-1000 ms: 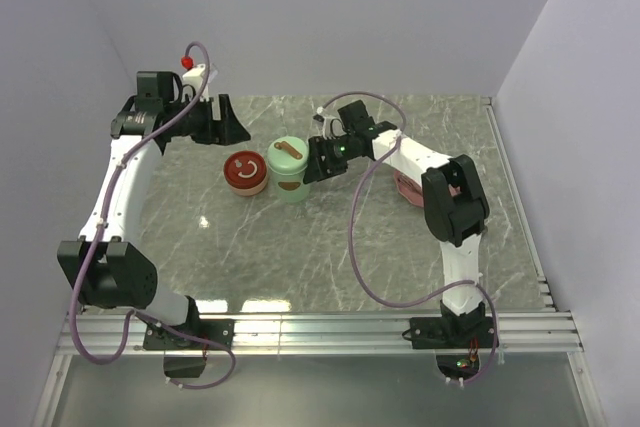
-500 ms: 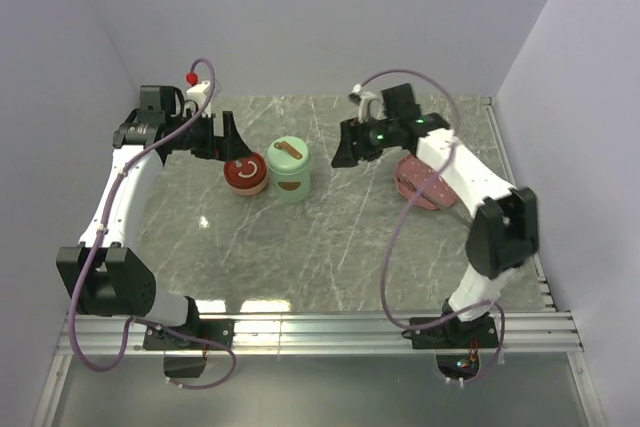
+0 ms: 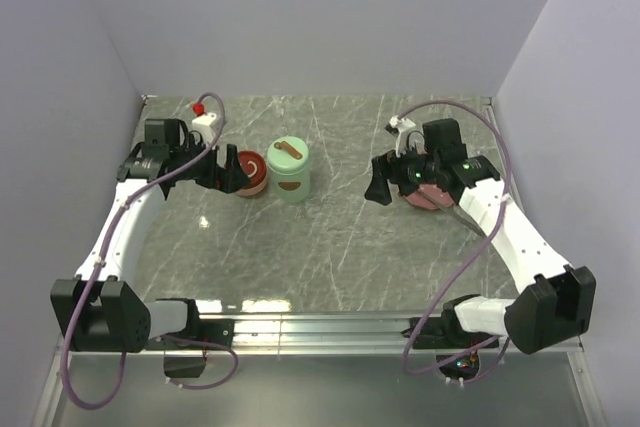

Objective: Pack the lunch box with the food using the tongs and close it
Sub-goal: Move the lunch box

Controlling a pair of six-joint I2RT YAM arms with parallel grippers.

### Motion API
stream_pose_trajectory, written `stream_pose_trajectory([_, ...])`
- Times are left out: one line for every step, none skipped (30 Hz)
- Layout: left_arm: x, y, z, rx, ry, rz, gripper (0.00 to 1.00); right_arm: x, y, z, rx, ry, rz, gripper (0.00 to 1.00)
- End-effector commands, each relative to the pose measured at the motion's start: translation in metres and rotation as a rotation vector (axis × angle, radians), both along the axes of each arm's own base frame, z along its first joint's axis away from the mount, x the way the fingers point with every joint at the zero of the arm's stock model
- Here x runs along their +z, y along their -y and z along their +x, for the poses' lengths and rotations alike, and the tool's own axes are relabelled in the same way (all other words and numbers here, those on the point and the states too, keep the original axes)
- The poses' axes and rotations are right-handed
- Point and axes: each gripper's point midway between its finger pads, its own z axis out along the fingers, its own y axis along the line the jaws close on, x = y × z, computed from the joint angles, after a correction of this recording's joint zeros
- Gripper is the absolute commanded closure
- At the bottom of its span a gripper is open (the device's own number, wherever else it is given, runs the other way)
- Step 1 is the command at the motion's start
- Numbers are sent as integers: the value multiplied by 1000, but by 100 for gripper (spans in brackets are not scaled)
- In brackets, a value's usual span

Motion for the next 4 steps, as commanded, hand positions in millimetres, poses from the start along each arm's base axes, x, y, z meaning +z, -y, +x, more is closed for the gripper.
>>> stream_pose_trajectory([12, -1, 3, -14, 114, 46, 1, 14, 9, -1, -16, 98, -14, 0])
stream_pose_trajectory([11, -1, 1, -18, 119, 49, 1, 14, 10, -2, -20, 102, -17, 0])
stream_pose_trajectory([13, -1, 1, -18, 130, 55, 1, 16, 11, -4, -21, 108, -17, 0])
stream_pose_trajectory([18, -2, 2, -14, 153, 59, 0, 17, 12, -3, -27, 114, -20, 0])
